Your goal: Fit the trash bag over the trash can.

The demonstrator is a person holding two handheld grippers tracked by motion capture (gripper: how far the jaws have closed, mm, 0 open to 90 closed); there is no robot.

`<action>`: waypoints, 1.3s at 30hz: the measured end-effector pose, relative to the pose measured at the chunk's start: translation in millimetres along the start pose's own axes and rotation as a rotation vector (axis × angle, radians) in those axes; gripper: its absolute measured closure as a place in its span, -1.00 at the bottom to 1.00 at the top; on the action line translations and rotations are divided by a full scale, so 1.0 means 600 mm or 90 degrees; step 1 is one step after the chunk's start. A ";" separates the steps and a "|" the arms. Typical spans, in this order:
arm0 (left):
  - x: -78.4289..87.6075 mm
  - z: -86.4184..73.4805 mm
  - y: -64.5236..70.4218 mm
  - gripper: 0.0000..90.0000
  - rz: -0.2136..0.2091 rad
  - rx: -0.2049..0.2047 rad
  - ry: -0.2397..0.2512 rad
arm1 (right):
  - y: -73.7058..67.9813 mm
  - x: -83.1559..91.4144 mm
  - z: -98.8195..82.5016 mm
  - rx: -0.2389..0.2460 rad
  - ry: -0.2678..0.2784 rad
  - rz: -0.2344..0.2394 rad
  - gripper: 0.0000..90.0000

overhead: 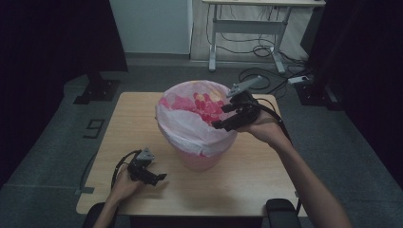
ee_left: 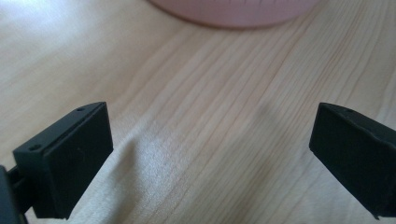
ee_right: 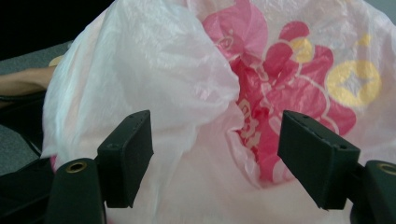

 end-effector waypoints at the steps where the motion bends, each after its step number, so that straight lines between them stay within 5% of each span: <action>1: -0.004 -0.002 -0.001 -1.00 0.000 0.001 -0.004 | 0.000 -0.003 0.007 0.001 -0.001 -0.001 -0.44; 12: -0.016 -0.008 -0.004 -1.00 0.020 -0.009 -0.012 | -0.018 -0.053 0.098 0.020 -0.021 0.013 -0.59; 17: -0.016 -0.008 -0.004 -1.00 0.020 -0.009 -0.012 | -0.032 -0.108 0.148 0.034 -0.039 0.011 -0.66; 23: -0.016 -0.008 -0.004 -1.00 0.020 -0.009 -0.012 | -0.024 -0.172 0.160 0.016 -0.077 -0.005 -0.67; 28: -0.016 -0.008 -0.004 -1.00 0.020 -0.009 -0.012 | -0.015 -0.244 0.145 -0.008 -0.156 -0.022 -0.72; 31: -0.016 -0.008 -0.003 -1.00 0.020 -0.007 -0.010 | -0.016 -0.257 0.140 -0.008 -0.179 -0.025 -0.71; 34: -0.016 -0.008 -0.003 -1.00 0.020 -0.006 -0.010 | -0.015 -0.243 0.143 -0.004 -0.161 -0.031 -0.71; 38: -0.016 -0.008 -0.003 -1.00 0.020 -0.006 -0.011 | 0.003 -0.165 0.152 0.011 -0.100 -0.021 -0.70; 39: -0.016 -0.007 -0.003 -1.00 0.020 -0.006 -0.010 | 0.003 -0.165 0.152 0.011 -0.100 -0.021 -0.70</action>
Point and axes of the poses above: each handheld gripper's, and its own axes: x roughly backward along the jaws, z roughly out of its top, y roughly to its right, the point moved 3 cm from there along -x, roughly forward along the jaws, and after that the axes turned 14 degrees about -y, right-handed, at the moved point
